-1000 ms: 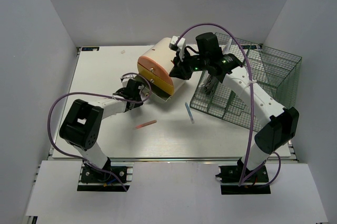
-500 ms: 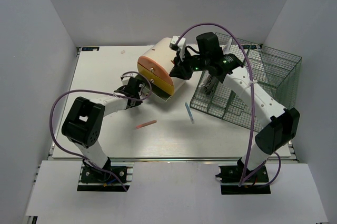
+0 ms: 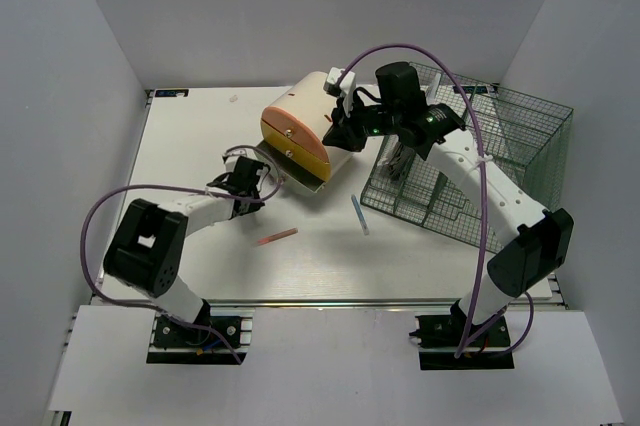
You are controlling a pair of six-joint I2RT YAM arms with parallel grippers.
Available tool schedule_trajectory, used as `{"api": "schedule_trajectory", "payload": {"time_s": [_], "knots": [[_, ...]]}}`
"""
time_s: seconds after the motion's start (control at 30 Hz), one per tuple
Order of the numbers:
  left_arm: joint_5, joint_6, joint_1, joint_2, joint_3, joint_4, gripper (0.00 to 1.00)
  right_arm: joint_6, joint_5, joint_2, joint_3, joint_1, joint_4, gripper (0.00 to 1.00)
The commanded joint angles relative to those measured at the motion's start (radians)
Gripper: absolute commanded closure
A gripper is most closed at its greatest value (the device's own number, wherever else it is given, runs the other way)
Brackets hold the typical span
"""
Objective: Organize the desk
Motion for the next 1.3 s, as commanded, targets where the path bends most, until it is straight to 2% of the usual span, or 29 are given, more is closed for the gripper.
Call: {"api": "schedule_trajectory", "payload": {"time_s": [0.0, 0.2, 0.4, 0.7, 0.83, 1.27], "knots": [[0.125, 0.039, 0.012, -0.114, -0.066, -0.080, 1.00, 0.014, -0.013, -0.038, -0.007, -0.005, 0.031, 0.83], [0.330, 0.100, 0.012, -0.188, -0.067, -0.116, 1.00, 0.026, -0.017, -0.055, -0.025, -0.008, 0.054, 0.83], [0.432, 0.149, 0.012, -0.215, -0.071, -0.133, 1.00, 0.034, -0.022, -0.070, -0.048, -0.013, 0.068, 0.83], [0.475, 0.206, 0.012, -0.197, -0.039, -0.153, 1.00, 0.039, -0.017, -0.099, -0.074, -0.017, 0.082, 0.83], [0.495, 0.214, 0.012, -0.177, -0.047, -0.109, 1.00, 0.042, -0.017, -0.109, -0.090, -0.017, 0.093, 0.83], [0.561, 0.182, 0.021, 0.019, 0.088, -0.061, 1.00, 0.043, -0.016, -0.130, -0.106, -0.020, 0.100, 0.83]]}}
